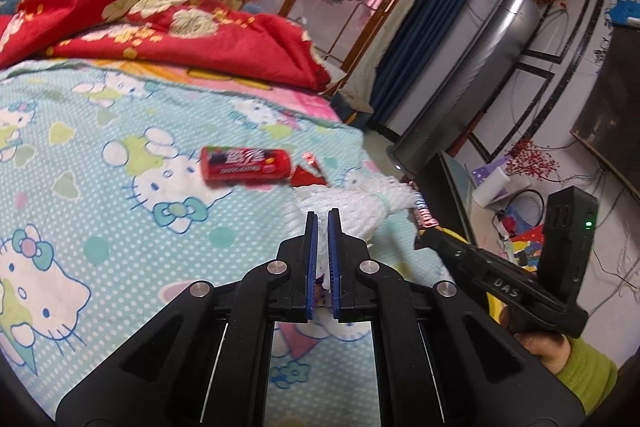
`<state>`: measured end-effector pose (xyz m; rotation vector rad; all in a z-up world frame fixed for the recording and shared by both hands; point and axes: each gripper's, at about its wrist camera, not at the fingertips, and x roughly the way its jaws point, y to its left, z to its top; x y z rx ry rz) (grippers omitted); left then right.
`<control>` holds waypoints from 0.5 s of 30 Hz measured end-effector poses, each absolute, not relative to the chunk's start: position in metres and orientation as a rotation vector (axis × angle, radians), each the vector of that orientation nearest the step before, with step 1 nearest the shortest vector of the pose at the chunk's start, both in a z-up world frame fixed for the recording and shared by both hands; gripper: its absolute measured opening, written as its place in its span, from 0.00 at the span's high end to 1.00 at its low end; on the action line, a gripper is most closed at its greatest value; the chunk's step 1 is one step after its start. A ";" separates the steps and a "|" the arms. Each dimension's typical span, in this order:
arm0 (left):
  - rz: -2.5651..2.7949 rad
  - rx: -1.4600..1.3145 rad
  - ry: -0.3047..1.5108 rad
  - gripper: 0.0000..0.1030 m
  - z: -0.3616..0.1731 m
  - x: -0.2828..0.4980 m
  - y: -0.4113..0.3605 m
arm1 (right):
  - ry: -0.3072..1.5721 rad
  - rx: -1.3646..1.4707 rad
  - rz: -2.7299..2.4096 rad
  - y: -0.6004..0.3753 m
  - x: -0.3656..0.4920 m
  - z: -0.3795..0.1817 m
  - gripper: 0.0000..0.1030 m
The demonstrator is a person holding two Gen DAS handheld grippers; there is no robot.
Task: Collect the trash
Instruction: 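Grasp the candy bar wrapper with the right tool while the left tool grasps the white mesh net, then carry both items over the yellow bin and open both tools to drop them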
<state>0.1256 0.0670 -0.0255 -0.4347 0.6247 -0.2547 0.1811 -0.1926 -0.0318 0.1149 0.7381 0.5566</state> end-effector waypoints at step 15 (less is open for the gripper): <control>-0.375 -0.379 0.571 0.98 0.009 0.112 0.026 | 0.699 0.163 0.459 -0.238 0.178 -0.020 0.93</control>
